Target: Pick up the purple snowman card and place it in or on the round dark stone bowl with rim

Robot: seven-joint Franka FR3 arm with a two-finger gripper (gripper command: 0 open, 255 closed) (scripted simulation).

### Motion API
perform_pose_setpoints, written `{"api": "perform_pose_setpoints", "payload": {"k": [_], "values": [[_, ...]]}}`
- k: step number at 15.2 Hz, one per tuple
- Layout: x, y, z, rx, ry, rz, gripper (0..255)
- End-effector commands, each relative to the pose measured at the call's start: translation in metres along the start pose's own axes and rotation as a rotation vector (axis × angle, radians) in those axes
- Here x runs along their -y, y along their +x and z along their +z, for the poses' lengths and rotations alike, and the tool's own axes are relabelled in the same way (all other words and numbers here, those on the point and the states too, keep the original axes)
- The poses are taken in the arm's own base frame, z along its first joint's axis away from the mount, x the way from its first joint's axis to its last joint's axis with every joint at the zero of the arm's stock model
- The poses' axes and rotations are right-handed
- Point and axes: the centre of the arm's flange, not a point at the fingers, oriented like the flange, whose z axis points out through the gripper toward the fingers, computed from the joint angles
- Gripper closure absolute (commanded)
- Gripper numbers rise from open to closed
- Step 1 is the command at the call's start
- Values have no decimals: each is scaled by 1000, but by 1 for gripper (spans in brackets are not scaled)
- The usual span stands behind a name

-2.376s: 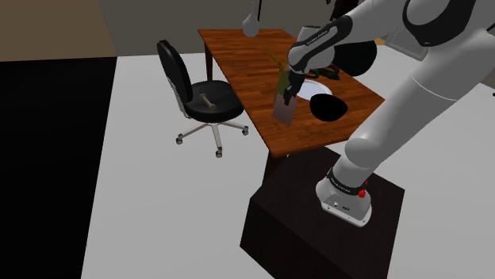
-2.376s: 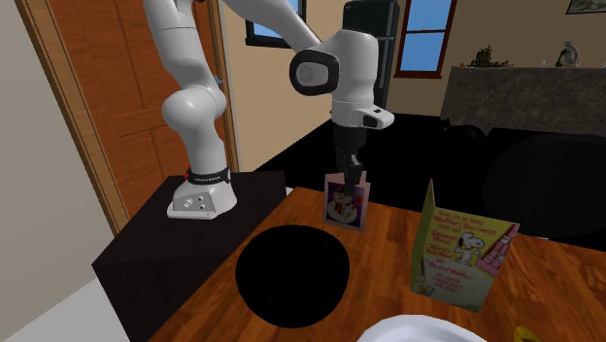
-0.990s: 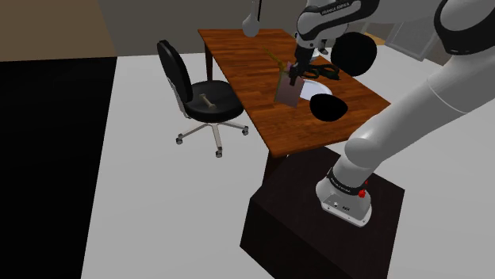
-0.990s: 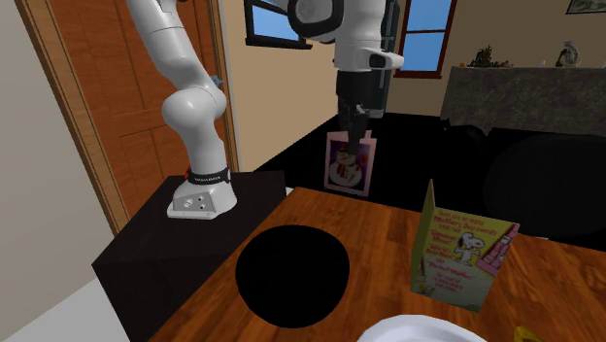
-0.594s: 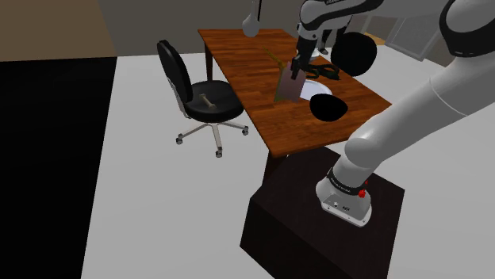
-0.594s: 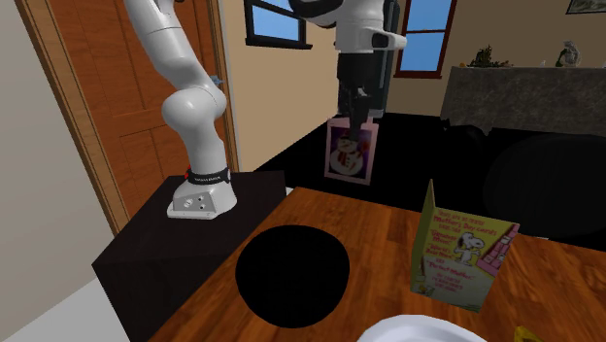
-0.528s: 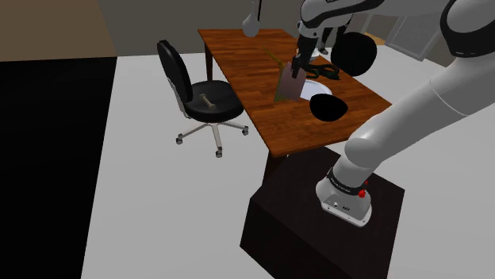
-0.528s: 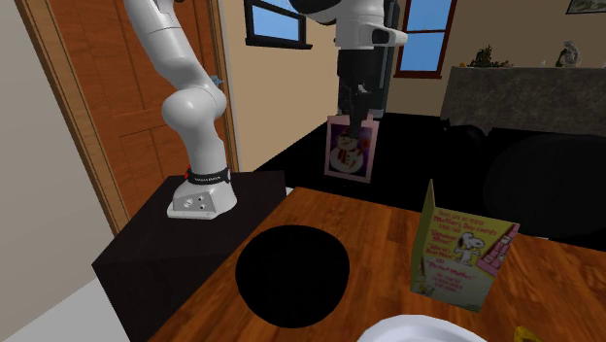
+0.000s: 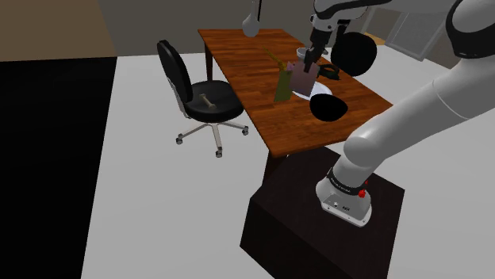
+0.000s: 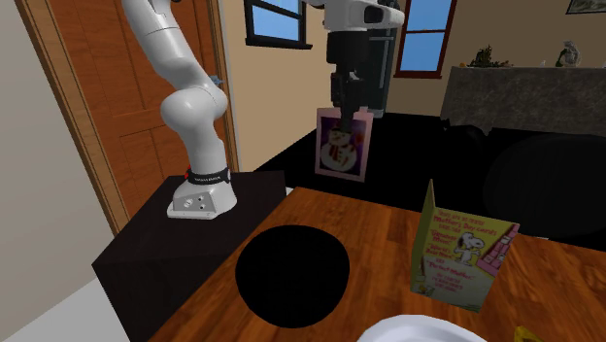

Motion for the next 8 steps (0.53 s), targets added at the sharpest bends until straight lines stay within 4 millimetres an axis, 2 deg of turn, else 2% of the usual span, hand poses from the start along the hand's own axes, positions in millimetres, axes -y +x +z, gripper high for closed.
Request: {"api": "perform_pose_setpoints", "payload": {"k": [1, 8], "values": [[-20, -15, -7, 0, 0, -2, 255], [-93, -69, -26, 0, 0, -2, 255]]}}
